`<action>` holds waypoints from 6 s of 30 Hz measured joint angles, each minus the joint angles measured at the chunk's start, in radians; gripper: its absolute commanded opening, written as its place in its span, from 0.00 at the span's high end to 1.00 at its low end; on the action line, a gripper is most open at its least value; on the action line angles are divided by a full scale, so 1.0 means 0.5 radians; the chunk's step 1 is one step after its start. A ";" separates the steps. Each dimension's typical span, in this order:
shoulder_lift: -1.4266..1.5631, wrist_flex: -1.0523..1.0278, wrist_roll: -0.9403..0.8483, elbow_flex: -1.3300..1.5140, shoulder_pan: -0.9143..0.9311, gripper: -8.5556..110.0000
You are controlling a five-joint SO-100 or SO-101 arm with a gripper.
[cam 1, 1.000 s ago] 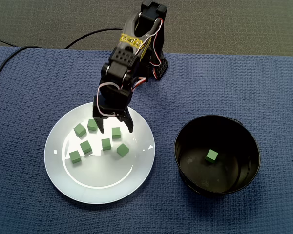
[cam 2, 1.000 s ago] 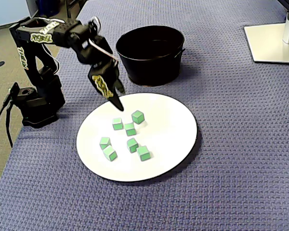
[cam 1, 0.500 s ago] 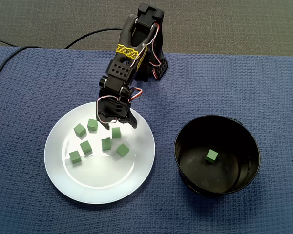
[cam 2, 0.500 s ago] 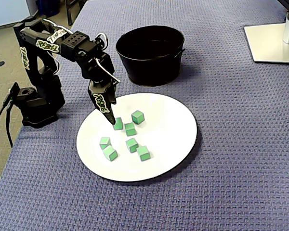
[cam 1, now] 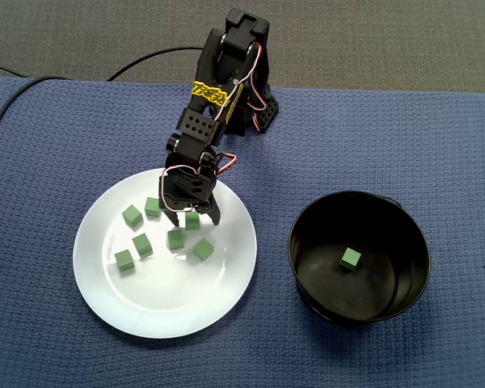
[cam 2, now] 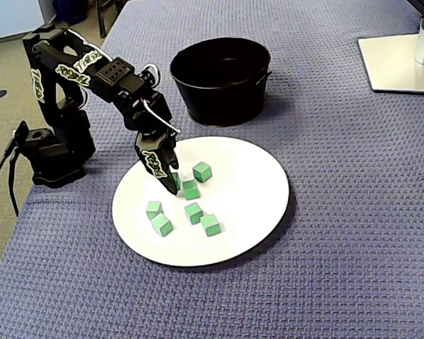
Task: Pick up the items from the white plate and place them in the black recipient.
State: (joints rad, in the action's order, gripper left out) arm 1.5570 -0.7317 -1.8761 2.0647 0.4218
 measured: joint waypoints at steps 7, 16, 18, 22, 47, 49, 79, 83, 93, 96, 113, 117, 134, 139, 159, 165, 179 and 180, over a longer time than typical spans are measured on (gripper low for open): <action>-0.003 0.043 0.031 0.028 -0.006 0.93; 0.006 0.012 0.126 0.040 -0.006 0.93; 0.040 -0.150 0.196 -0.012 0.000 0.93; 0.239 -0.669 0.518 -0.362 -0.067 0.93; -0.049 -0.439 2.945 -1.457 -1.758 0.90; -0.129 -0.310 2.948 -1.289 -1.770 0.79; -0.135 -1.310 2.089 -1.276 -0.181 0.67; -0.230 -1.190 1.921 -1.138 -0.163 0.67; -0.356 -0.963 1.764 -1.012 -0.172 0.68; -0.396 -0.865 1.740 -0.948 -0.172 0.69; -0.463 -0.460 1.684 -0.742 -0.175 0.72; -0.463 -0.430 1.678 -0.690 -0.215 0.76; -0.451 -0.313 1.690 -0.607 -0.227 0.93; -0.236 -0.672 1.924 -0.908 -0.224 0.93; 0.221 -0.988 3.283 -2.310 -1.810 0.93; -0.420 -1.003 3.316 -2.243 -1.963 0.93; -0.890 -0.638 3.169 -1.632 -2.013 0.54; -0.859 -0.703 3.145 -1.666 -1.991 0.55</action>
State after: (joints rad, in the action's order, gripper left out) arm 1.1275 -1.0830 -0.3037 1.2318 -0.5737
